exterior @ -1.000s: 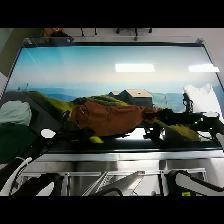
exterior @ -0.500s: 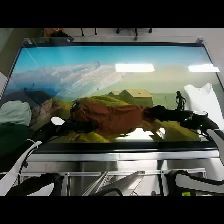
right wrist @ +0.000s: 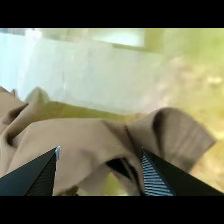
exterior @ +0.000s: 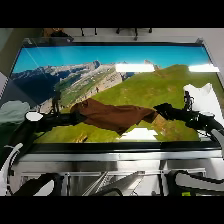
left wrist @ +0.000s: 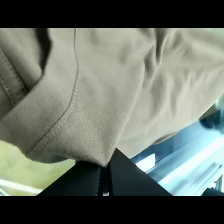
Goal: Fold the shirts.
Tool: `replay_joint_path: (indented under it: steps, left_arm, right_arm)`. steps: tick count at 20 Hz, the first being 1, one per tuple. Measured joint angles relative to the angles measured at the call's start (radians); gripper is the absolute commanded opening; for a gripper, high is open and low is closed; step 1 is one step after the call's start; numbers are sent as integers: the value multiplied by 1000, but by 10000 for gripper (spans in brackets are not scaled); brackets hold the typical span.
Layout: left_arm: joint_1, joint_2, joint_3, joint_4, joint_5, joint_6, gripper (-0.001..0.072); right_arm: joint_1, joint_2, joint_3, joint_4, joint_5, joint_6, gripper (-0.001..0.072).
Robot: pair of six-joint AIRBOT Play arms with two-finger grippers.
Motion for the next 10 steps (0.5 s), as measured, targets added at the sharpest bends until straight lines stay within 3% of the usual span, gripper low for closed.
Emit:
replay_joint_path:
  steps: [6,7,8,10]
  left_arm:
    - [67,34,1,4,-49,11,16]
    - [70,27,1,4,-56,14,16]
    - [72,19,1,4,-61,16,15]
    - [74,0,1,4,-69,19,16]
  right_arm:
    - [97,-46,0,1,9,0,564]
    - [113,-51,0,1,11,0,446]
    - [126,-54,0,1,11,0,223]
    - [145,-59,0,3,12,-2,204]
